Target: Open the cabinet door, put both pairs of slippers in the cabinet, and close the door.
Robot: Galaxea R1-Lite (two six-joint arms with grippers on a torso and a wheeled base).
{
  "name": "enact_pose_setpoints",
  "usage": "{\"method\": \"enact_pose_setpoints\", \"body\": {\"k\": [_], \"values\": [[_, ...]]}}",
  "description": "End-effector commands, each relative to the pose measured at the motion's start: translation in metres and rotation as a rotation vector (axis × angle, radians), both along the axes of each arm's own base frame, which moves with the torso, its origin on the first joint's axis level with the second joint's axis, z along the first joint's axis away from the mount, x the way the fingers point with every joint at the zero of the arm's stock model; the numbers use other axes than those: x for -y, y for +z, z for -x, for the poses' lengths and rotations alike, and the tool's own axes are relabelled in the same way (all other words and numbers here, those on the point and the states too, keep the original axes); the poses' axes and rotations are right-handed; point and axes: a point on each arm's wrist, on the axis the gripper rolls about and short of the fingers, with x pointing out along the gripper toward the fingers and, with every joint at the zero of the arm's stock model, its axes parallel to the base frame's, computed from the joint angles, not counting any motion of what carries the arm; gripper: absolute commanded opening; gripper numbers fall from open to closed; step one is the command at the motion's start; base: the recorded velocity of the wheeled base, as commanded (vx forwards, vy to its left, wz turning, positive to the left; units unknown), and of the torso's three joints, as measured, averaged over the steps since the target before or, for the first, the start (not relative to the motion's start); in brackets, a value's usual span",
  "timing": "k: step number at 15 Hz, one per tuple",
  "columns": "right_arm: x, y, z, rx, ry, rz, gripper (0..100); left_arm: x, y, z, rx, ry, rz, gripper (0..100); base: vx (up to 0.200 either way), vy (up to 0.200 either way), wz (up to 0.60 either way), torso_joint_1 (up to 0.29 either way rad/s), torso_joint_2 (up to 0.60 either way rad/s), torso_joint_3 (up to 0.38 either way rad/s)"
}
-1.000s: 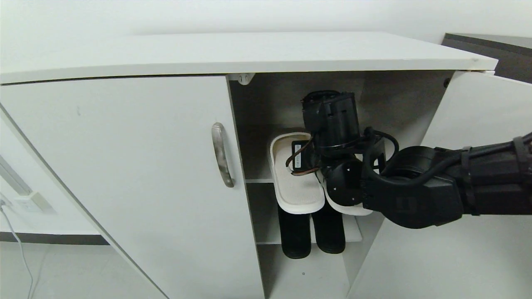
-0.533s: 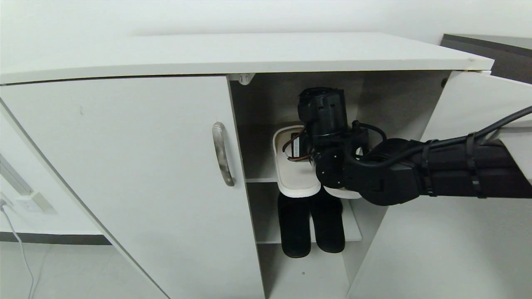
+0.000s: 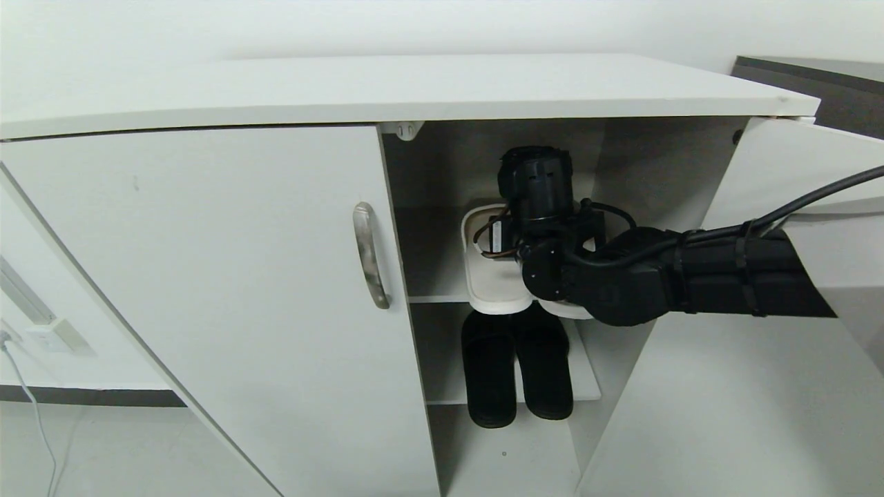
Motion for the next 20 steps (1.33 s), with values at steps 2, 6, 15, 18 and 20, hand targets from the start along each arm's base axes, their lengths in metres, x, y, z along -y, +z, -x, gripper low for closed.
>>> {"method": "enact_pose_setpoints", "body": {"k": [2, 6, 15, 18, 20], "values": [[-0.002, -0.004, -0.004, -0.002, -0.001, 0.002, 0, 0.000, 0.000, 0.000, 0.001, 0.000, 0.000, 0, 0.000, 0.000, 0.00, 0.000, 0.00, 0.000], [-0.003, -0.007, -0.005, -0.007, -0.001, 0.006, 0, 0.000, 0.000, 0.000, 0.001, 0.000, 0.002, 0, 0.000, 0.000, 0.00, 0.000, 0.00, 0.000], [0.000, -0.003, 0.021, -0.028, 0.033, 0.033, 100, 0.000, 0.000, 0.000, 0.001, 0.000, 0.002, 0, 0.000, 0.000, 0.00, 0.000, 0.00, 0.000], [0.010, 0.012, 0.047, -0.021, 0.062, 0.027, 100, 0.000, 0.000, 0.000, 0.001, 0.000, 0.002, 0, 0.000, 0.000, 0.00, 0.000, 0.00, 0.000], [0.017, 0.019, 0.065, -0.021, 0.085, 0.026, 100, 0.000, 0.000, 0.000, 0.001, 0.000, 0.002, 0, 0.000, 0.000, 0.00, 0.000, 0.00, 0.000]]}}
